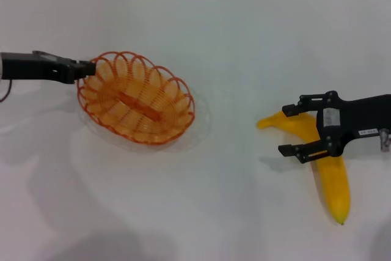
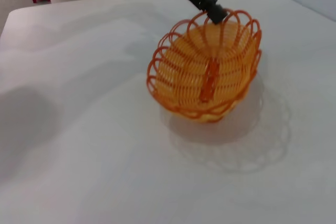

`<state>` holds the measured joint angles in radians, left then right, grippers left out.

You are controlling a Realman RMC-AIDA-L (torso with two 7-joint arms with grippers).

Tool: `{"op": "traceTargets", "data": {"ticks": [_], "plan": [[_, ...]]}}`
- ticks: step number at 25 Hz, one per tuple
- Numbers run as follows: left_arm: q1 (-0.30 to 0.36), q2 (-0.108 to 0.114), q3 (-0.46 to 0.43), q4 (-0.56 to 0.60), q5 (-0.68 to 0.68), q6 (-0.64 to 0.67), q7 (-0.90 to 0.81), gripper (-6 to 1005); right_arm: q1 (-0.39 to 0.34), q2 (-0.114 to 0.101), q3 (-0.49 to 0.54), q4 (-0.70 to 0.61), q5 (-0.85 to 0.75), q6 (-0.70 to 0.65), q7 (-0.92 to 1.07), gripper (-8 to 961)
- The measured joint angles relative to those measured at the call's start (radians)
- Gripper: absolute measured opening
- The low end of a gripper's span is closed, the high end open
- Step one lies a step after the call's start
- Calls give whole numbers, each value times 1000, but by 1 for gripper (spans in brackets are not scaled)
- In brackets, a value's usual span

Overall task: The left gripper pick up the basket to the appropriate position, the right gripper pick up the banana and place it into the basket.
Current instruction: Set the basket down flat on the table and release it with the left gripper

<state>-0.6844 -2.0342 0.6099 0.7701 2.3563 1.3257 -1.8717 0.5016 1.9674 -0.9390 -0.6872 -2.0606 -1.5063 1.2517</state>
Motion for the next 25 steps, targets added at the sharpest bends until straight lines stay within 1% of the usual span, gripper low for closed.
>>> {"op": "traceTargets", "data": {"ticks": [5, 9, 16, 25], "plan": [[5, -2, 0, -30, -50, -19, 5, 47, 1, 0, 33, -4, 7, 0, 0, 872], [5, -2, 0, -67, -97, -38, 11, 48, 4, -2, 39, -2, 7, 0, 0, 872], [3, -4, -3, -134, -140, -73, 26, 50, 6, 0, 40, -1, 3, 0, 0, 872], [2, -6, -6, -183, -157, -79, 19, 53, 6, -1, 40, -2, 2, 0, 0, 872]]}}
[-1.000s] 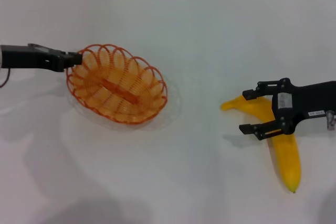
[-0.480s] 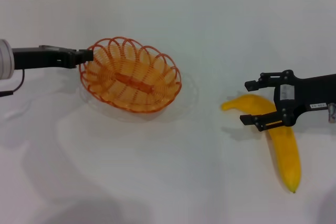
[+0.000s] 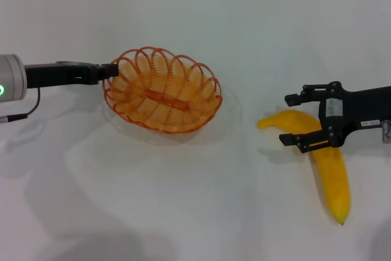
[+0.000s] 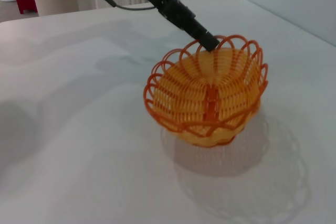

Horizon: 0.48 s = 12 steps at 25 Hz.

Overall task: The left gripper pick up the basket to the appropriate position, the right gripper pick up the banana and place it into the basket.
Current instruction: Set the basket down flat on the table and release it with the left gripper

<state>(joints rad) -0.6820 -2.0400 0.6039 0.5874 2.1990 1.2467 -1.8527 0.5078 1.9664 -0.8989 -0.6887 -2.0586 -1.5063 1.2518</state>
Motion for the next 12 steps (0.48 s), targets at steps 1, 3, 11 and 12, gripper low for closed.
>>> {"op": "traceTargets", "data": {"ticks": [1, 3, 11, 12], "plan": [[2, 0, -1, -5, -6, 0, -1, 53, 0, 0, 0, 0, 0, 0, 0, 871], [4, 0, -1, -7, -10, 0, -1, 53, 0, -1, 0, 0, 0, 0, 0, 871], [19, 0, -3, -42, -37, -31, -3, 56, 0, -2, 1, 0, 5, 0, 0, 871], [22, 0, -3, -45, -42, -34, -2, 56, 0, -2, 1, 0, 5, 1, 0, 871]]}}
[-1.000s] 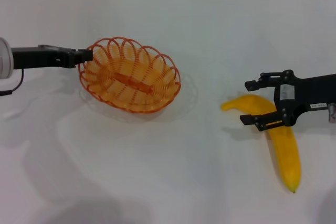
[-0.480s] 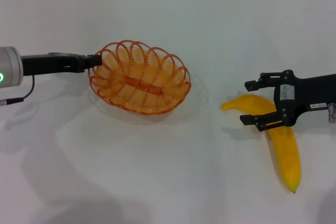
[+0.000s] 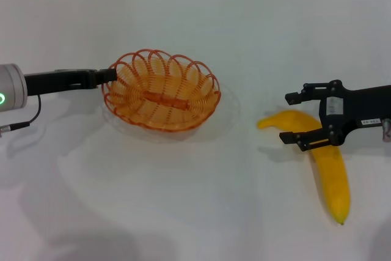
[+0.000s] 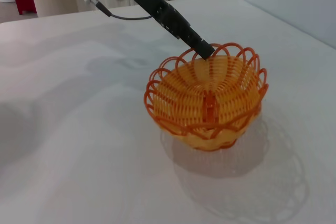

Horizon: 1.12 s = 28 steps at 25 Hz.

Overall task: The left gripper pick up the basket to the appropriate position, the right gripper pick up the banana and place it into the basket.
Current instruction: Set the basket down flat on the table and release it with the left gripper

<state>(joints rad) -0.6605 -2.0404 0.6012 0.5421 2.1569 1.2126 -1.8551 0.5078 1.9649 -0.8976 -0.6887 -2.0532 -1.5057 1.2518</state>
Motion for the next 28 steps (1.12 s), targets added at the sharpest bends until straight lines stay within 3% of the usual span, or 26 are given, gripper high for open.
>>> {"op": "traceTargets", "data": {"ticks": [21, 24, 28], "plan": [[5, 3, 4, -11, -13, -12, 8, 62, 0, 0, 0, 0, 0, 1, 3, 861], [3, 3, 6, -11, -13, -12, 8, 141, 0, 0, 0, 0, -3, 1, 4, 860], [3, 3, 4, -12, -13, -11, 8, 166, 0, 1, 0, 0, -4, 1, 4, 860]]}}
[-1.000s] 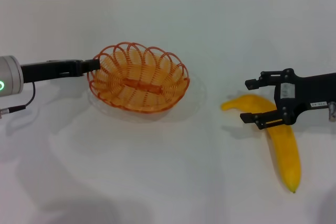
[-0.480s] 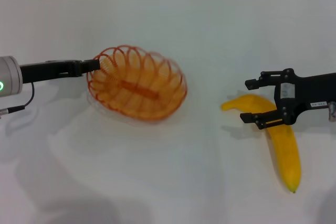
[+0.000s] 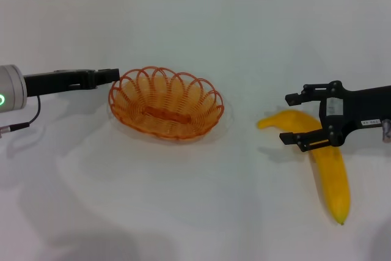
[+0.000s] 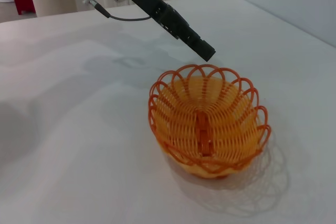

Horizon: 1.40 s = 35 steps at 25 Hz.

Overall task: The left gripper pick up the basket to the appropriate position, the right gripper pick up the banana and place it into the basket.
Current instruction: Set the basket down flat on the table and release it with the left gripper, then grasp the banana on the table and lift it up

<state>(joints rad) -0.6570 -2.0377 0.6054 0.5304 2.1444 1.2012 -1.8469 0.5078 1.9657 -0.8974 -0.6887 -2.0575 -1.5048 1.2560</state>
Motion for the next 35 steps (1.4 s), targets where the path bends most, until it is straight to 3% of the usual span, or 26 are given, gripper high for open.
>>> {"op": "traceTargets", "data": {"ticks": [2, 7, 15, 24, 28, 33, 35], "plan": [[1, 0, -1, 0, 0, 0, 0, 179, 0, 1, 0, 0, 0, 0, 0, 860], [8, 1, -3, 2, -1, 4, 3, 408, -3, 1, 0, 0, -1, 0, 0, 859], [61, 1, 3, 101, -103, 69, 86, 582, -8, 1, 0, 1, -1, 0, -1, 858], [77, 0, 3, 111, -214, 174, 317, 814, -8, 7, 0, 2, 5, 18, -1, 857], [102, -1, 5, 93, -296, 236, 449, 800, -3, 27, 0, -25, 5, 14, 42, 857], [133, -3, 5, 83, -367, 301, 548, 797, -32, 65, -9, -160, 6, 11, 150, 856], [136, -3, 3, 67, -375, 334, 592, 797, -41, 69, -12, -182, 6, 11, 171, 856]]}}
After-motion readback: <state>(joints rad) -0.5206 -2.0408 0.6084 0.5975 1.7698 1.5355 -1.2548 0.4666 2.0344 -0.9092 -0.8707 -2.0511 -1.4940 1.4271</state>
